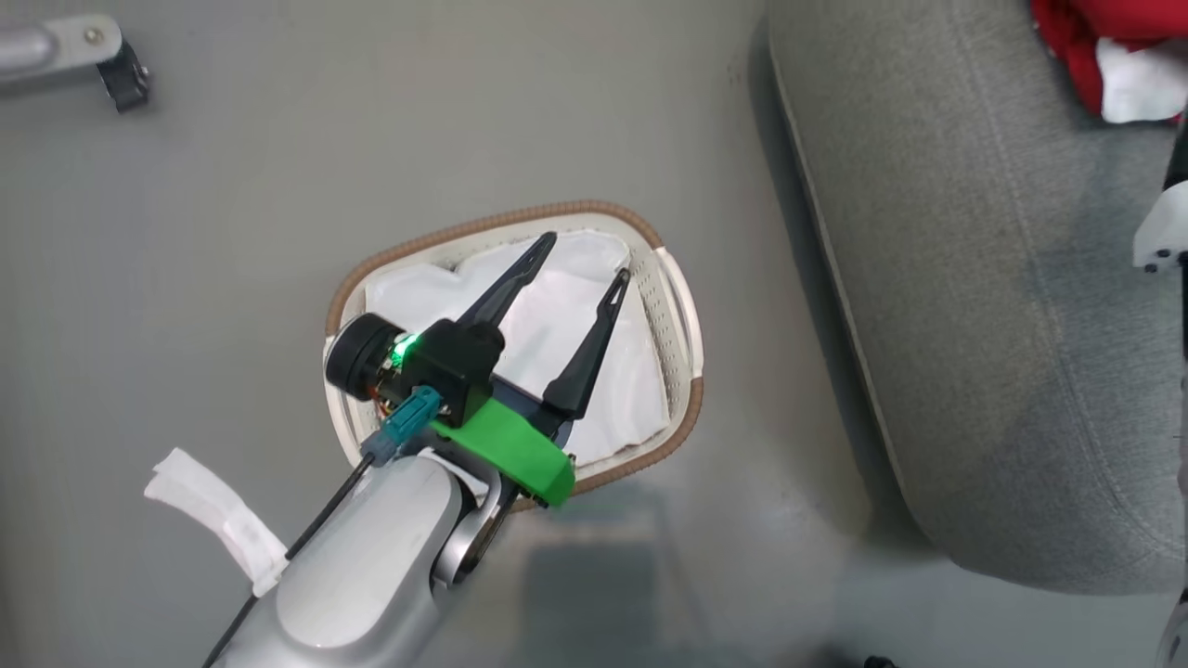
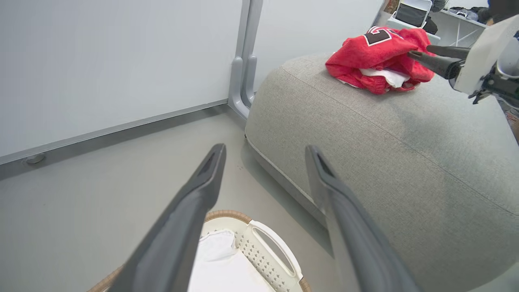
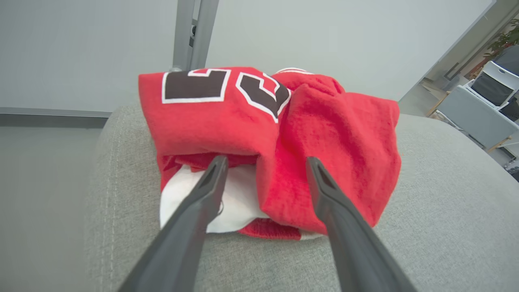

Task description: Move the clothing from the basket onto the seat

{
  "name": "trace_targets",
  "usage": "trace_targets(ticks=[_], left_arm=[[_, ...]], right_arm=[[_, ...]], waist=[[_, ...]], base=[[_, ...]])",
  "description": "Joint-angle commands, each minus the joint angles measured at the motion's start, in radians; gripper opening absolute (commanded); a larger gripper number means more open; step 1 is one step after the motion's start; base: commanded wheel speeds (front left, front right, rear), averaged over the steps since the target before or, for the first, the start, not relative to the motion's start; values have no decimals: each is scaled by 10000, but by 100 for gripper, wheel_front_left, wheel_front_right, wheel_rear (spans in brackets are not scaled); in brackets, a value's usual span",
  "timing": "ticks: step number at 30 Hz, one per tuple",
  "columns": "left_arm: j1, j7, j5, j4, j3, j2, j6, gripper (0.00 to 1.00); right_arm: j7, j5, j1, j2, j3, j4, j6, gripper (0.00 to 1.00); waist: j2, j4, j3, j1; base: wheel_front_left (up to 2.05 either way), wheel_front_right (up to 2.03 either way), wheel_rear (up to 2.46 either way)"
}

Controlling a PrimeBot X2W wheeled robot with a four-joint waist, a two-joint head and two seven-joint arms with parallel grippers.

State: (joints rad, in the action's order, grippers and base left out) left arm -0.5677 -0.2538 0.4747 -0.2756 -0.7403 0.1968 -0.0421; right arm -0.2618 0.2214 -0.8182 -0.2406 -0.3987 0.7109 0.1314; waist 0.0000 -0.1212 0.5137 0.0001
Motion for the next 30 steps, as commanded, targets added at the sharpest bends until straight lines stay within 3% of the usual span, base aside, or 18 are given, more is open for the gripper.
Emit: trace_targets(ticks=[1,9,19,30], left_arm=[[217,-42,62,-72,117,38,75,100],[1036,-111,427,-288,951,-141,285,100],[2892,-106,317,-104,2965,-589,461,100],[4437,-106,-701,301,4794,-965,475,100]], right_arm=[[-43,-140,248,6,165,-139,-14,100],[-44,-787,895,286,1195,-680,-14,100],[-44,-2045,2381,1296,2434,-1561,-14,100],[-33,-2861,4760,1861,3542,-2782,-14,100]], waist=[[0,-148,-894,-1],[0,341,-2342,-1],[0,1194,-3565,-1],[0,1726,-4264,-1]], base=[[0,0,0],[0,0,0],[0,0,0],[0,0,0]])
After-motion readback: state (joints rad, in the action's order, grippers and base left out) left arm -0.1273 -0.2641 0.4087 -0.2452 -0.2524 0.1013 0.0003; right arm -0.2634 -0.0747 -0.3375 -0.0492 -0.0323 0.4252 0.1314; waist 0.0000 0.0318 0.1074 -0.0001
